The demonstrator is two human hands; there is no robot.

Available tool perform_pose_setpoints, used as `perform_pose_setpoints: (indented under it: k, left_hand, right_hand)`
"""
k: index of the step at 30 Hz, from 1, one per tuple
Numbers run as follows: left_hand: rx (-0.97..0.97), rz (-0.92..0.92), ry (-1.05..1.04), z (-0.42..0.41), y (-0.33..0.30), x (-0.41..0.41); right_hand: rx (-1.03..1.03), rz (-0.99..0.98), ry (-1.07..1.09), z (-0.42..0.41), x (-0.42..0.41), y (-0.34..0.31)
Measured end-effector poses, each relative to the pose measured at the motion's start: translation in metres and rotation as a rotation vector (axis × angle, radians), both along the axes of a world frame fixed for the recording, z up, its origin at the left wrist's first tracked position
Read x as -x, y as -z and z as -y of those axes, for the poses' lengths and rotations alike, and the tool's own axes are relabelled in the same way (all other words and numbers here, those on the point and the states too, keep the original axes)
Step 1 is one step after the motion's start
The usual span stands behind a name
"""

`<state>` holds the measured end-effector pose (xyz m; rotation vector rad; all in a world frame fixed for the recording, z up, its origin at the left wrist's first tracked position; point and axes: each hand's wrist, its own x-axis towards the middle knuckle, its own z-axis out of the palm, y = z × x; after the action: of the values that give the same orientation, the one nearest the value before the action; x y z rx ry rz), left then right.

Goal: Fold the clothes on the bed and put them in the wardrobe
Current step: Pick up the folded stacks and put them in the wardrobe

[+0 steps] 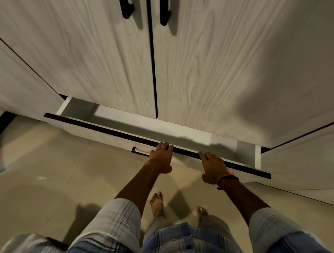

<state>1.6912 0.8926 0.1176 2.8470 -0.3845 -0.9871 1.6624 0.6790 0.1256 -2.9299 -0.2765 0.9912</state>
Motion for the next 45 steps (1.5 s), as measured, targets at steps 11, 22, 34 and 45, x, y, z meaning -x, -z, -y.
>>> perform_pose_setpoints:
  k: [11, 22, 34, 45]
  left_hand:
    - [-0.142, 0.031, -0.204, 0.058, -0.003, 0.049]
    - [-0.142, -0.017, -0.321, 0.118, -0.008, 0.141]
    - [-0.061, -0.008, -0.427, 0.131, -0.017, 0.232]
    - [-0.102, -0.016, -0.470, 0.182, -0.013, 0.297]
  right_hand:
    - [-0.096, -0.040, -0.182, 0.026, 0.032, -0.003]
    - [-0.246, -0.129, -0.249, 0.051, 0.095, -0.005]
    - [-0.305, -0.239, -0.162, 0.057, 0.164, -0.018]
    - [-0.379, -0.322, -0.096, 0.093, 0.210, -0.020]
